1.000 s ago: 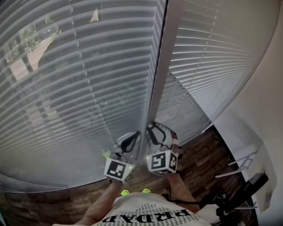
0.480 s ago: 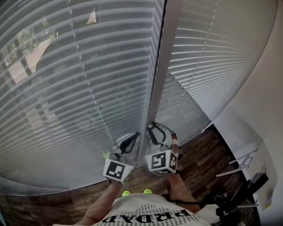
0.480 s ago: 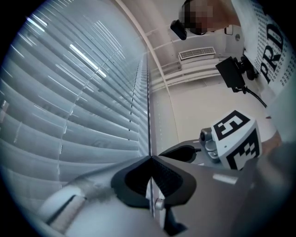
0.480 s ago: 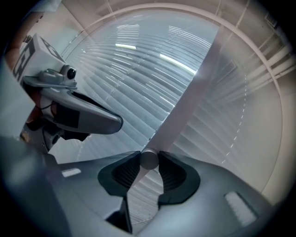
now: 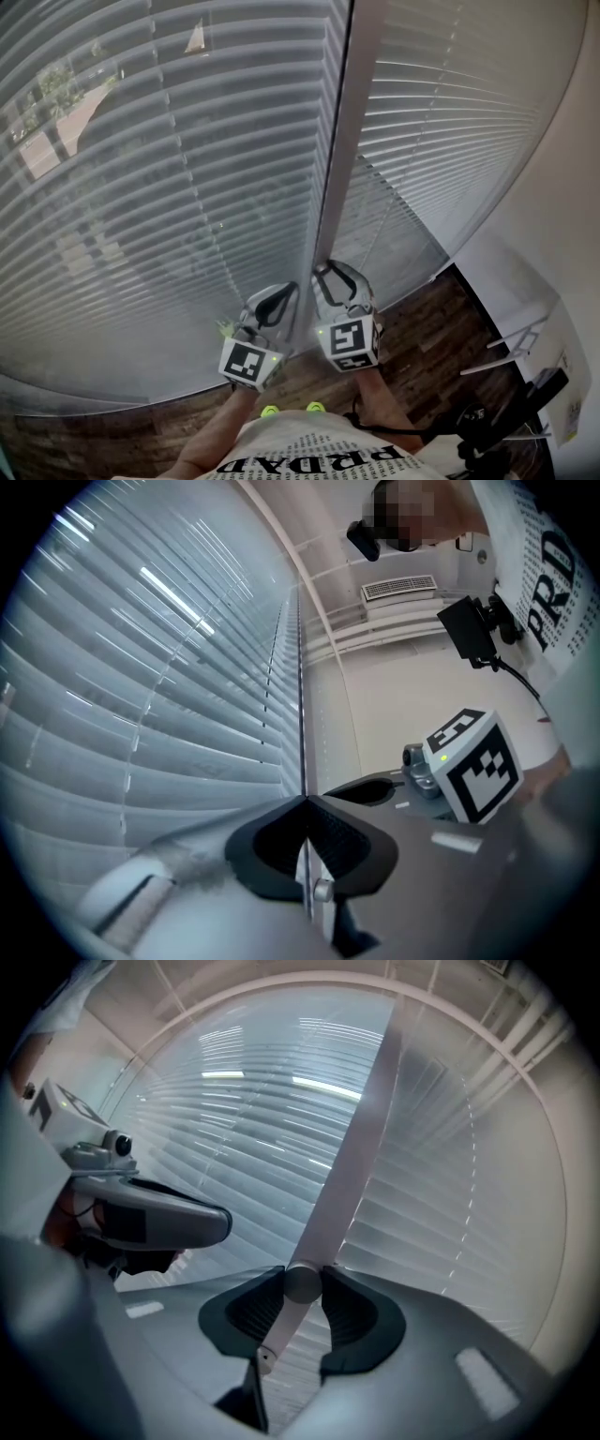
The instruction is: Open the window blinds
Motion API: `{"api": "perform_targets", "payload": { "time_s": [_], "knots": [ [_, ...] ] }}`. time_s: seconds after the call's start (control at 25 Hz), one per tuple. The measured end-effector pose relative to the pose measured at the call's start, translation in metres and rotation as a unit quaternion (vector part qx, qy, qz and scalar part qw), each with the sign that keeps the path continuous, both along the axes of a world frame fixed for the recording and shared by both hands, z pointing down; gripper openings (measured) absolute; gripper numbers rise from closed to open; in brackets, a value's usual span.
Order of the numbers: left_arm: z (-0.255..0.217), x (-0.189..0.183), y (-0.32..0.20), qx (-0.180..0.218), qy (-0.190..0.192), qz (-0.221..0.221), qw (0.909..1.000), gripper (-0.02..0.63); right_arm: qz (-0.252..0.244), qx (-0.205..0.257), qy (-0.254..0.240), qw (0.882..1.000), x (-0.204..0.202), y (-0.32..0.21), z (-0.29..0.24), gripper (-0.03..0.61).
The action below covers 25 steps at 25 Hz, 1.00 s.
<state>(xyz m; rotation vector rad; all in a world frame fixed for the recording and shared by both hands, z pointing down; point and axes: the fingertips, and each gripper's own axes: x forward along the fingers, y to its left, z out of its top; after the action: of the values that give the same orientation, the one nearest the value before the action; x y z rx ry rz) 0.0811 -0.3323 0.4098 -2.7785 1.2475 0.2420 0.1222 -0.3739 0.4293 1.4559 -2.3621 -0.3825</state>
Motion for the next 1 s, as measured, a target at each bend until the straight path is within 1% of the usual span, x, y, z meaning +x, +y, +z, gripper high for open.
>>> {"api": "perform_targets", "payload": {
  "time_s": [0.2, 0.32, 0.48, 0.64, 0.76, 1.0],
  "knots": [
    [-0.008, -0.003, 0.001, 0.002, 0.001, 0.000, 1.0000, -0.009, 0.001, -0.014, -0.051, 0.999, 0.001, 0.000, -0.007, 0.121],
    [-0.009, -0.003, 0.002, 0.003, -0.001, 0.000, 1.0000, -0.009, 0.005, -0.024, -0.088, 0.996, 0.003, -0.001, -0.008, 0.121],
    [-0.008, -0.005, 0.003, 0.003, -0.002, 0.000, 1.0000, -0.009, 0.010, -0.041, -0.155, 0.987, 0.006, -0.002, -0.007, 0.120],
    [-0.008, -0.006, 0.004, 0.004, -0.003, -0.001, 1.0000, -0.008, 0.011, -0.054, -0.197, 0.979, 0.007, -0.003, -0.006, 0.121],
    [-0.008, -0.007, 0.005, 0.002, -0.003, 0.000, 1.0000, -0.009, 0.014, -0.057, -0.209, 0.976, 0.007, -0.003, -0.006, 0.121],
    [-0.010, -0.007, 0.007, 0.003, -0.001, 0.001, 1.0000, -0.009, 0.017, -0.055, -0.198, 0.978, 0.008, -0.004, -0.006, 0.121]
  ]
}}
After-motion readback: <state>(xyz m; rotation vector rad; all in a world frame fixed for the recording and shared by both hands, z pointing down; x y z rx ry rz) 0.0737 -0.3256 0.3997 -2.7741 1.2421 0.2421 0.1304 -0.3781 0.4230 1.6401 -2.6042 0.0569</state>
